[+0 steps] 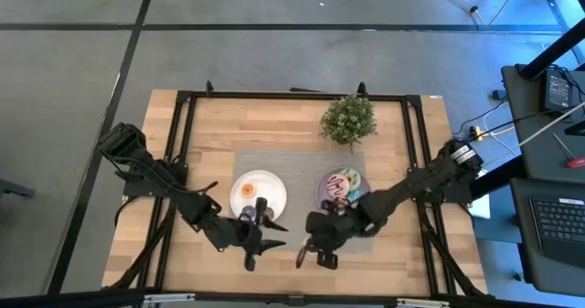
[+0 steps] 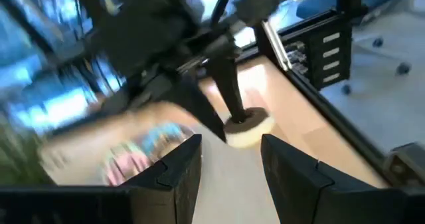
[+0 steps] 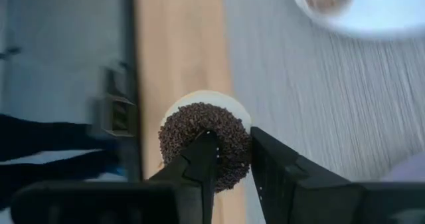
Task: Pick & Place donuts
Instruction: Put the small black donut on the white plate
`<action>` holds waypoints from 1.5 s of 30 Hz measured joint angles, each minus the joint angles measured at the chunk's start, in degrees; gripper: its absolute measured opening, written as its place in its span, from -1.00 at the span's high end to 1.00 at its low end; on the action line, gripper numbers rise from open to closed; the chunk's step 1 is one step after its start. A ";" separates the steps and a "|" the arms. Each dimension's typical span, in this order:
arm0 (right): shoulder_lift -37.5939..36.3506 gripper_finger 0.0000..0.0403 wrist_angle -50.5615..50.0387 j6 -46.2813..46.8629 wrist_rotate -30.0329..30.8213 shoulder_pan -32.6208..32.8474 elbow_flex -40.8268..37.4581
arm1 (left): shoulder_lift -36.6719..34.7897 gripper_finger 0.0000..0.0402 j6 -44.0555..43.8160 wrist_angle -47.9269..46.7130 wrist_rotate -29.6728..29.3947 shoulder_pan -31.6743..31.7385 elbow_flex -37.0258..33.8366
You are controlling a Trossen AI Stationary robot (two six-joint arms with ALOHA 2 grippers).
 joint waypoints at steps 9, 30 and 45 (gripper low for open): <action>-0.07 0.55 0.10 -5.75 -8.68 -4.98 10.96 | 0.00 0.24 21.50 4.64 -0.14 0.00 0.00; -0.07 0.55 3.04 -3.28 -17.48 -9.79 12.10 | 0.02 0.24 32.84 9.56 -0.07 -0.07 0.00; -0.07 0.55 3.15 -2.54 -18.44 -10.03 12.08 | 0.02 0.48 32.84 9.54 -0.58 -0.09 0.00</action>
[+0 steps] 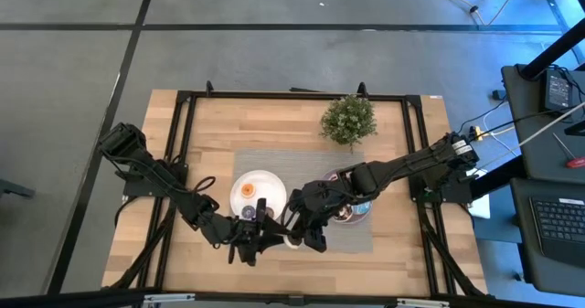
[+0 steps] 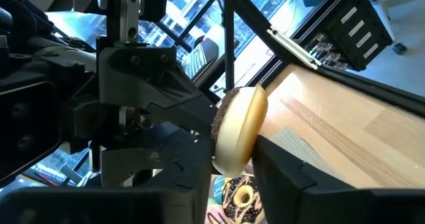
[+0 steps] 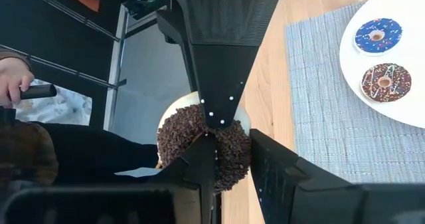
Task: Pick & Place donuts
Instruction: Put the small black donut on the white plate
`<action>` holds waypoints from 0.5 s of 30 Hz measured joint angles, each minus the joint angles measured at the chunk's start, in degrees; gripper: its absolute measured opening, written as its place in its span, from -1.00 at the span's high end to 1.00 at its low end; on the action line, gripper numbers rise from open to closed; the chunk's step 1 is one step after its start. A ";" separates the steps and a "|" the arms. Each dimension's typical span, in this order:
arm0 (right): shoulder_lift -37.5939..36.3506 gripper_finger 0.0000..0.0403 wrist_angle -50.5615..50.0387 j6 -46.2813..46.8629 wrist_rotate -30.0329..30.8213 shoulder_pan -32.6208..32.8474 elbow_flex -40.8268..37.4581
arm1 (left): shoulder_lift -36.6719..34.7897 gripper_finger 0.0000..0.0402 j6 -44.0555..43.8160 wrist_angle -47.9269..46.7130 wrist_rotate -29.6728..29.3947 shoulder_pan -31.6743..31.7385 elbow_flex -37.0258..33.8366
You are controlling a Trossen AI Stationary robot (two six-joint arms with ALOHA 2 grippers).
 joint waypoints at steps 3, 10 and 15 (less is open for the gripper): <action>0.00 0.55 0.00 0.02 0.00 0.02 0.00 | 0.00 0.60 0.00 0.00 -0.05 0.00 0.00; 0.00 0.53 -0.04 -1.64 -0.01 -0.12 -0.02 | 0.00 0.77 -0.04 0.00 -0.07 -0.02 0.00; 0.00 0.30 -1.43 -2.73 0.00 -0.81 0.00 | 0.00 0.83 -0.08 -0.09 -0.23 -0.05 0.00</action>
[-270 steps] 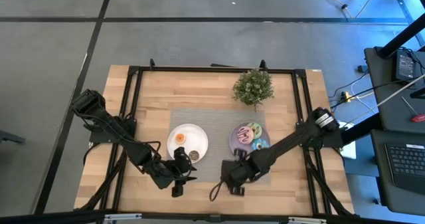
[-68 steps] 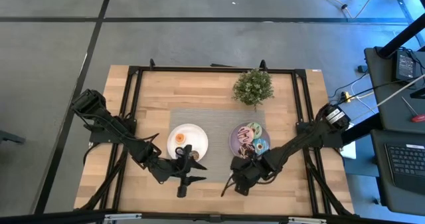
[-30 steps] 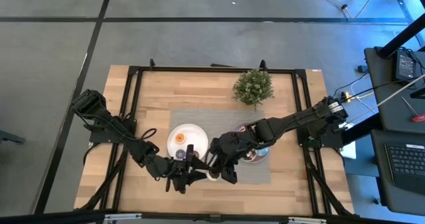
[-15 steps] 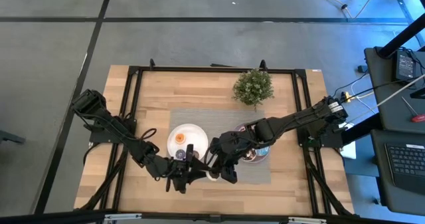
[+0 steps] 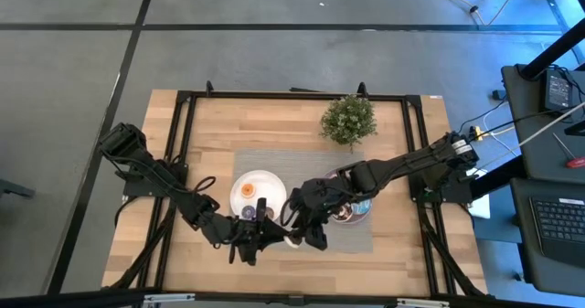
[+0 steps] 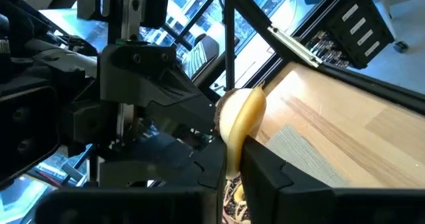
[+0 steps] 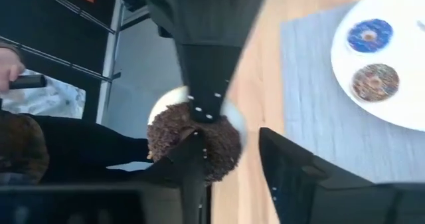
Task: Pick & Place donuts
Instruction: Put the small black donut on the white plate
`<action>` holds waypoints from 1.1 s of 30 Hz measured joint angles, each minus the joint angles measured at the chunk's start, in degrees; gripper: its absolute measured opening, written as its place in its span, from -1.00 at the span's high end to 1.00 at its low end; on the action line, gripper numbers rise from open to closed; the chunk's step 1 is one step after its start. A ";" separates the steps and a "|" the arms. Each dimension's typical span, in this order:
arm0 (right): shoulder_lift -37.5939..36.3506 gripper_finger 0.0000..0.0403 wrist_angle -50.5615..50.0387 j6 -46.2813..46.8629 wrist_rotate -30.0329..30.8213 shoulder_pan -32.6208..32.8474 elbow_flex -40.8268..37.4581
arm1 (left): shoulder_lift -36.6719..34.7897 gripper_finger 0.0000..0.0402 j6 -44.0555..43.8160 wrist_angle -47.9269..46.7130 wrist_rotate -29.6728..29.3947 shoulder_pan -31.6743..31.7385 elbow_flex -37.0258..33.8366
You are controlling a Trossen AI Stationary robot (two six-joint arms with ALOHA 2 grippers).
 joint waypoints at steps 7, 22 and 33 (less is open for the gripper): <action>-4.68 0.05 -5.89 -1.79 8.93 -1.33 -0.02 | 0.09 0.84 -1.28 0.06 -2.16 -1.25 0.00; -11.71 0.01 -11.21 -2.69 21.37 -1.11 -0.02 | 0.07 0.81 -17.70 -23.76 -32.84 -4.06 0.00; -11.37 0.01 -14.81 -1.48 24.02 -0.59 -0.04 | 2.22 0.83 -45.83 -50.25 -22.03 0.04 0.00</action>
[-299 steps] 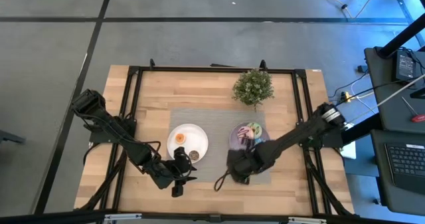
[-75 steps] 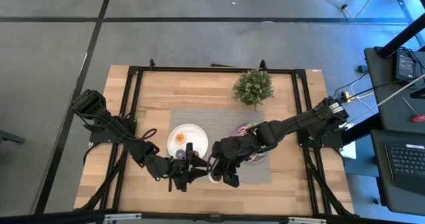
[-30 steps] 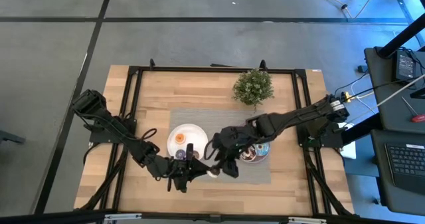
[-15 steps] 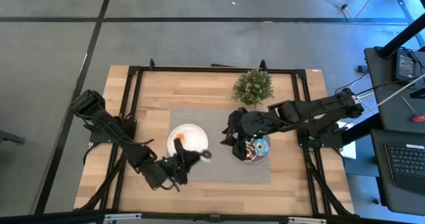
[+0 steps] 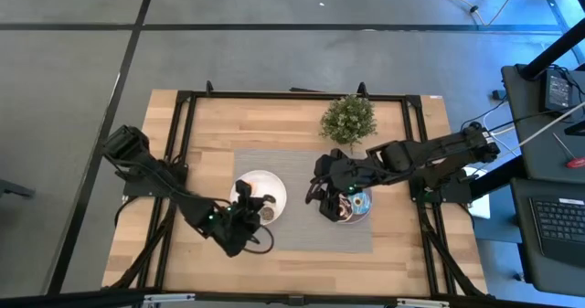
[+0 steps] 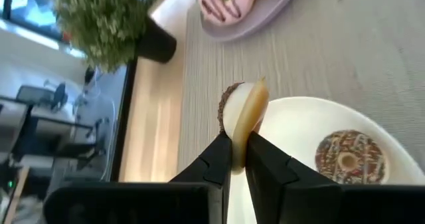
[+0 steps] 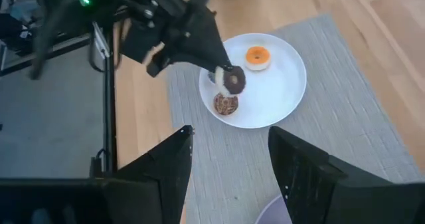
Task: Pick & Place donuts
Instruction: Put the small black donut on the white plate
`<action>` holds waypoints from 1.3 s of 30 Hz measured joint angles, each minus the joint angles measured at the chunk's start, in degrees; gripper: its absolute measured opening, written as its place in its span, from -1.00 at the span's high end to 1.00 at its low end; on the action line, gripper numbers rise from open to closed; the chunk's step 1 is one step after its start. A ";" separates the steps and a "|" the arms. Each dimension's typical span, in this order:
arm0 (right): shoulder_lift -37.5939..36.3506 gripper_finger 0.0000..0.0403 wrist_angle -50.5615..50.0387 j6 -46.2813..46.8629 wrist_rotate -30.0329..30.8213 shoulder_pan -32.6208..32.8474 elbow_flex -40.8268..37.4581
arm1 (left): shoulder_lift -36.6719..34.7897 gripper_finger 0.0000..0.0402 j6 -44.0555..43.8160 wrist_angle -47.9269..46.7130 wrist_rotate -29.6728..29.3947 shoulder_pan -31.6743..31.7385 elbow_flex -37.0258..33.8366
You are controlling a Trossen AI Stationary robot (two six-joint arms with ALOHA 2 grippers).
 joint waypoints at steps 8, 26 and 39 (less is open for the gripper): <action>0.00 0.01 -0.09 -0.07 0.13 0.56 0.00 | 5.05 0.83 -0.72 0.09 0.59 4.22 0.01; 0.00 0.01 -1.07 0.08 0.17 1.42 0.00 | 9.62 0.82 -0.78 0.00 9.10 10.34 0.02; 0.00 0.01 -1.79 0.01 0.15 3.03 0.00 | 9.62 0.80 -0.67 0.07 12.74 12.64 0.02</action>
